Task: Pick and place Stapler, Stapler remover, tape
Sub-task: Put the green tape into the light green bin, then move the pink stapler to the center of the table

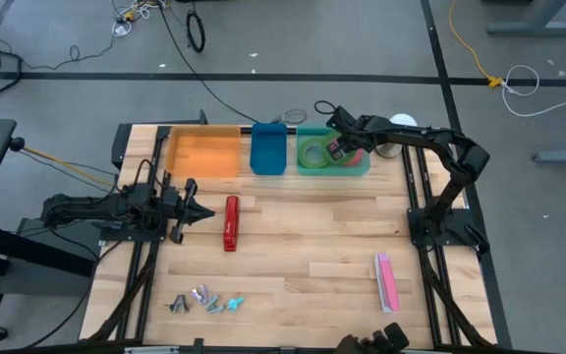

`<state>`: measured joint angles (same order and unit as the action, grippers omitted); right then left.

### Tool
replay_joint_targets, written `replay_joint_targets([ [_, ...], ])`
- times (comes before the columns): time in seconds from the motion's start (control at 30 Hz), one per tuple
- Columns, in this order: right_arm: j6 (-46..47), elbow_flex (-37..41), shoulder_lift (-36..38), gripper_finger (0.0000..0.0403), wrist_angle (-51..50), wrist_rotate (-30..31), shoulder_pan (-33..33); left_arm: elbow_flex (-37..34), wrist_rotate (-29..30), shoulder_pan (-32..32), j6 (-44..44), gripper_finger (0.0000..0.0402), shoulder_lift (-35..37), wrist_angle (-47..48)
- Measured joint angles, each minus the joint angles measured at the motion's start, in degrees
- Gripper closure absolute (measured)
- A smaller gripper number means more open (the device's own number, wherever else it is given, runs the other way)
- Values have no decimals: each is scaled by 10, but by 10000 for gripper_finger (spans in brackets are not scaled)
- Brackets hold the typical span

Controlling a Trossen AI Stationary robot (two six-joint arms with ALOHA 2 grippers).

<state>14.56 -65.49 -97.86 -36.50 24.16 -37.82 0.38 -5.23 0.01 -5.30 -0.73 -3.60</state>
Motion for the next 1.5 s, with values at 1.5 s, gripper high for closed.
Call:
replay_joint_targets([
  [1.5,30,27,128,167,-17,-190,254,0,0,0,0,399,0,0],
])
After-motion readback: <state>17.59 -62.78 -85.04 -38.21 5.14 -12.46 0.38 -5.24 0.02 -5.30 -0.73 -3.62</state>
